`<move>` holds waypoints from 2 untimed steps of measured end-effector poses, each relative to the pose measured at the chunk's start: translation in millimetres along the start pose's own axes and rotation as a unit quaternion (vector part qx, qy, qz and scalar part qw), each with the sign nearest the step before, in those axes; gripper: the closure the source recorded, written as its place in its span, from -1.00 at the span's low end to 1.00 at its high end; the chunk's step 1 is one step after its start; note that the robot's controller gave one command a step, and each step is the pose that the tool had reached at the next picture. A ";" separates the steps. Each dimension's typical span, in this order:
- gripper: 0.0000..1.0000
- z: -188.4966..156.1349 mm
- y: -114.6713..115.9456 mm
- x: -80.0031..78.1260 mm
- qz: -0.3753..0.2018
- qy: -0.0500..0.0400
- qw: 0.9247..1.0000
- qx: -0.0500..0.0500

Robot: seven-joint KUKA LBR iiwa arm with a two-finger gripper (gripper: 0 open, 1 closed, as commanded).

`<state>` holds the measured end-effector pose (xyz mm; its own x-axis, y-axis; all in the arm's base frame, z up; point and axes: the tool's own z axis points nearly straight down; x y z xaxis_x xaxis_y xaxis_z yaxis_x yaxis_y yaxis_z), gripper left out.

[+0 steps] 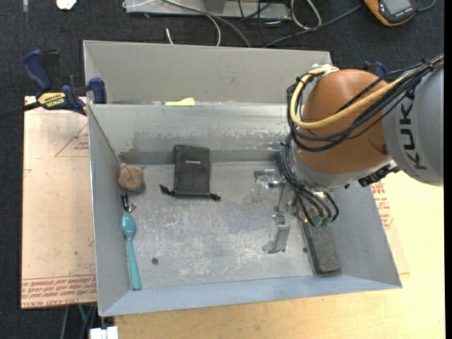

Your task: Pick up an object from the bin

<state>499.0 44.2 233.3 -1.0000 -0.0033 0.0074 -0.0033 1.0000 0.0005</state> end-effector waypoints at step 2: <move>-1.00 20.7 45.4 -32.1 0.030 -0.004 1.000 -0.001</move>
Offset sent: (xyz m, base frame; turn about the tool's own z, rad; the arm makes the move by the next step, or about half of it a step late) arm 0.0312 0.0442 -0.0211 0.0606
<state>530.8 89.7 212.4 -0.9984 0.0565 -0.0014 0.0565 0.9984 0.0026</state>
